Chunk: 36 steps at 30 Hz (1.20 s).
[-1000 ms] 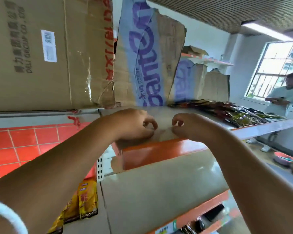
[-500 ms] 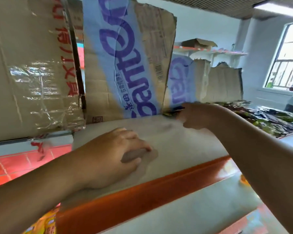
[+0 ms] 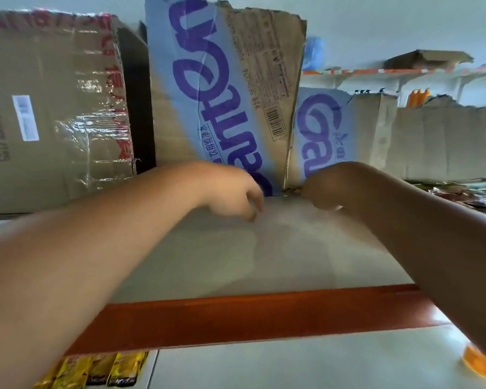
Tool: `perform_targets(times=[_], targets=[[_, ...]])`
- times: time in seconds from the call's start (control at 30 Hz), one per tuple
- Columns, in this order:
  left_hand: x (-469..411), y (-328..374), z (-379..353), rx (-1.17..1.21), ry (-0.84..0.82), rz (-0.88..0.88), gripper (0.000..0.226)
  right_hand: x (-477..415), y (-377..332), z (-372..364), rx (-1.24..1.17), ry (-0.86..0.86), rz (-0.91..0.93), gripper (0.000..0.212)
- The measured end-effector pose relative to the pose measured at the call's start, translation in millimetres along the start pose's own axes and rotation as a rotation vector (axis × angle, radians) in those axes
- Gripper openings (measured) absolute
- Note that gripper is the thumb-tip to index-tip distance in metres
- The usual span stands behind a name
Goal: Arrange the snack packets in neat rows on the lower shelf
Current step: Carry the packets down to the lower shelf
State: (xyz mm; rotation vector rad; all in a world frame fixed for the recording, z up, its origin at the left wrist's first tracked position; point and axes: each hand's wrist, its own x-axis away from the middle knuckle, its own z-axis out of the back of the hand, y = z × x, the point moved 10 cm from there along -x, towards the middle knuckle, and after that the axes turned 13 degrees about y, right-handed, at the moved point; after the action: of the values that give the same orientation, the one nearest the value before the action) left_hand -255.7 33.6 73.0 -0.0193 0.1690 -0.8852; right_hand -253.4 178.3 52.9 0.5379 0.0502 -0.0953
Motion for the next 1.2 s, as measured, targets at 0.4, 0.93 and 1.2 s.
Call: perform_targets(times=[0.4,0.93,1.2], targets=[[-49.8,-21.6,23.3,0.362,0.669,0.206,0.038,12.0,14.7,52.6,-0.71,0.467,0.137,0.056],[4.6,-95.7,-63.8,0.411,-0.265,0.724,0.022,11.7,73.0,48.3,-1.392,0.679,-0.216,0.026],[-14.5,-75.6,-32.4,0.231,-0.069,0.458,0.05,21.4,38.0,-13.5,-0.726,-0.106,-0.181,0.016]])
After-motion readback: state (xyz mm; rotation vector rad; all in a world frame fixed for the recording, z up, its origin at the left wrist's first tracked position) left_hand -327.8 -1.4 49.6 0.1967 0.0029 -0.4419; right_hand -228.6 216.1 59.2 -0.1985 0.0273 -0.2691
